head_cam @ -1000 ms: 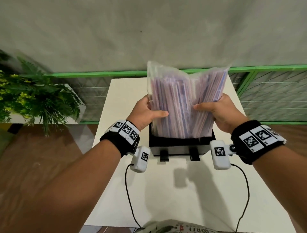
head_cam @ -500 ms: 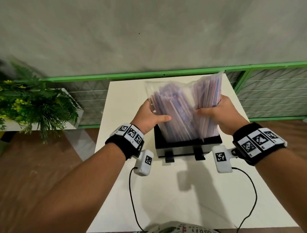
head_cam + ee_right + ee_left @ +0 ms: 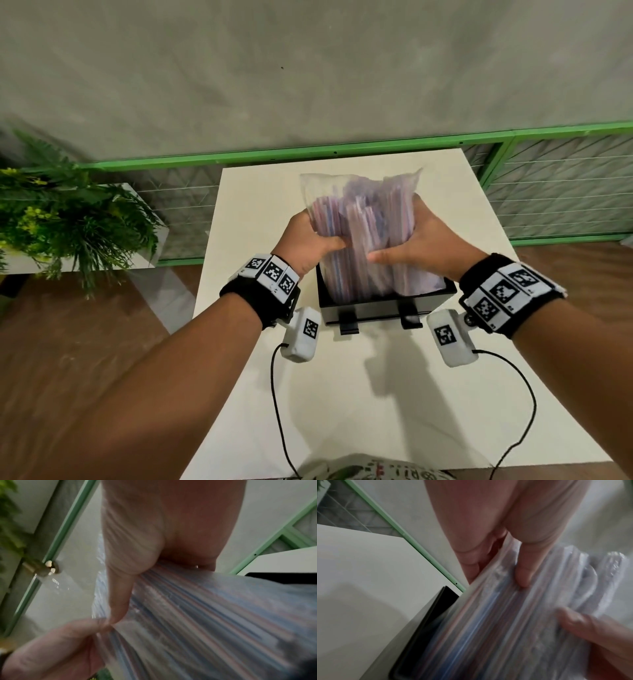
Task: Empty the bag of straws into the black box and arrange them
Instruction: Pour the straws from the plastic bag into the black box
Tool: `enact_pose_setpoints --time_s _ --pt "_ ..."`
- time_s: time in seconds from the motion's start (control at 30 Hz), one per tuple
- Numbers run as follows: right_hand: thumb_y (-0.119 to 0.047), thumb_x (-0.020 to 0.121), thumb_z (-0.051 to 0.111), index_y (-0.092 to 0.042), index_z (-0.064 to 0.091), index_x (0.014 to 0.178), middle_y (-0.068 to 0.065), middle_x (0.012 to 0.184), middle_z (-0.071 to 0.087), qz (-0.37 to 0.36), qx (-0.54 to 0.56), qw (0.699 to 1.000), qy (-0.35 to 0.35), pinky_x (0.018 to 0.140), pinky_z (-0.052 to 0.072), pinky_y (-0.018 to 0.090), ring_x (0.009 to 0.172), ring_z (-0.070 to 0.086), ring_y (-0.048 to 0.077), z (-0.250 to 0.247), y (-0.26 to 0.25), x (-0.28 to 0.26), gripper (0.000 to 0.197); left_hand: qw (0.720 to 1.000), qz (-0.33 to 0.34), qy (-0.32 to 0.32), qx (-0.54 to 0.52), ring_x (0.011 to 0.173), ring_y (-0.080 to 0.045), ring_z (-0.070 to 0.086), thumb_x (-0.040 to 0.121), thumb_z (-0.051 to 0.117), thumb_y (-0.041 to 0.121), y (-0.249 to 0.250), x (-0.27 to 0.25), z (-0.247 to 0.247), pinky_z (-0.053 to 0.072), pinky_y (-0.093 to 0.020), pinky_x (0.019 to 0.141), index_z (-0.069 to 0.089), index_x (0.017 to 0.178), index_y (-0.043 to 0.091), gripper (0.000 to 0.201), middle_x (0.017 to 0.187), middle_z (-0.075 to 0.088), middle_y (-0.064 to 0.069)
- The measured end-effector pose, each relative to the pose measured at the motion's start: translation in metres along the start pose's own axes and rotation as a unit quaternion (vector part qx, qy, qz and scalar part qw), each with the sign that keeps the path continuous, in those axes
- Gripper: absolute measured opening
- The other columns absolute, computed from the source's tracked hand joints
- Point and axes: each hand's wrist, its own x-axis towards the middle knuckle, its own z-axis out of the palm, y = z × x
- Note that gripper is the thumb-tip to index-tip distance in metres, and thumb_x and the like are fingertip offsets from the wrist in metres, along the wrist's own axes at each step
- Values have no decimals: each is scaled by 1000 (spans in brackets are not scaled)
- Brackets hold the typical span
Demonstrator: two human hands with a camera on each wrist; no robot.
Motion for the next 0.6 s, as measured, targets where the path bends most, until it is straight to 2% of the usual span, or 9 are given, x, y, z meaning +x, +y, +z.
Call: enact_pose_setpoints --time_s 0.07,0.13,0.2,0.27,0.33,0.4,0.47,0.53,0.6 --pt "-41 50 99 -30 44 139 -13 123 65 1 -34 999 7 98 52 33 113 64 5 7 -1 4 105 1000 0 4 -3 98 -21 75 71 85 -10 -2 -1 2 58 -43 96 71 112 5 45 106 78 -10" --pt "-42 47 96 -29 57 127 -9 113 71 0 -32 999 30 95 57 41 105 69 10 7 -5 9 90 1000 -6 10 -15 101 -25 75 71 84 -10 -7 0 0 57 -50 98 72 112 4 45 107 78 -12" --pt "-33 49 93 -23 65 113 -2 102 75 3 -6 998 69 88 59 47 95 72 17 3 -5 12 70 999 -16 18 -41 106 -29 74 64 91 1 -7 -1 -5 54 -55 102 72 110 10 50 109 78 -12" --pt "-26 53 91 -21 66 108 1 98 75 1 -3 996 93 85 60 50 92 73 21 0 -6 12 60 998 -18 25 -46 108 -29 73 52 94 15 -4 0 -9 52 -56 104 70 109 15 62 110 78 -9" --pt "-22 55 90 -21 66 106 4 98 74 2 -19 997 80 85 60 50 92 72 23 1 -7 9 56 999 -12 16 -43 106 -29 74 50 92 13 -1 1 -10 53 -55 103 69 108 14 63 109 78 -10" --pt "-11 62 90 -21 65 102 7 98 73 1 -1 995 98 85 60 50 91 72 25 1 -5 7 49 999 -11 12 -41 106 -29 74 47 94 16 2 2 -11 54 -54 102 68 109 13 67 109 77 -10" --pt "-2 66 88 -18 65 104 7 97 74 0 14 995 102 86 60 49 91 73 24 1 -6 6 47 999 -11 7 -41 107 -27 73 51 94 11 1 2 -10 54 -52 102 66 111 12 66 112 77 -10" --pt "1 67 87 -11 66 108 10 99 74 5 28 995 99 86 60 50 91 74 25 -1 -4 7 48 999 -15 -6 -36 109 -24 73 60 92 -1 0 2 -8 54 -49 104 65 114 12 62 116 76 -10" --pt "2 68 86 -8 65 108 13 98 74 12 25 996 87 84 60 51 90 74 27 -3 -6 8 46 999 -15 -9 -36 109 -22 72 65 90 -6 0 1 -8 55 -45 103 65 114 14 58 116 75 -9"
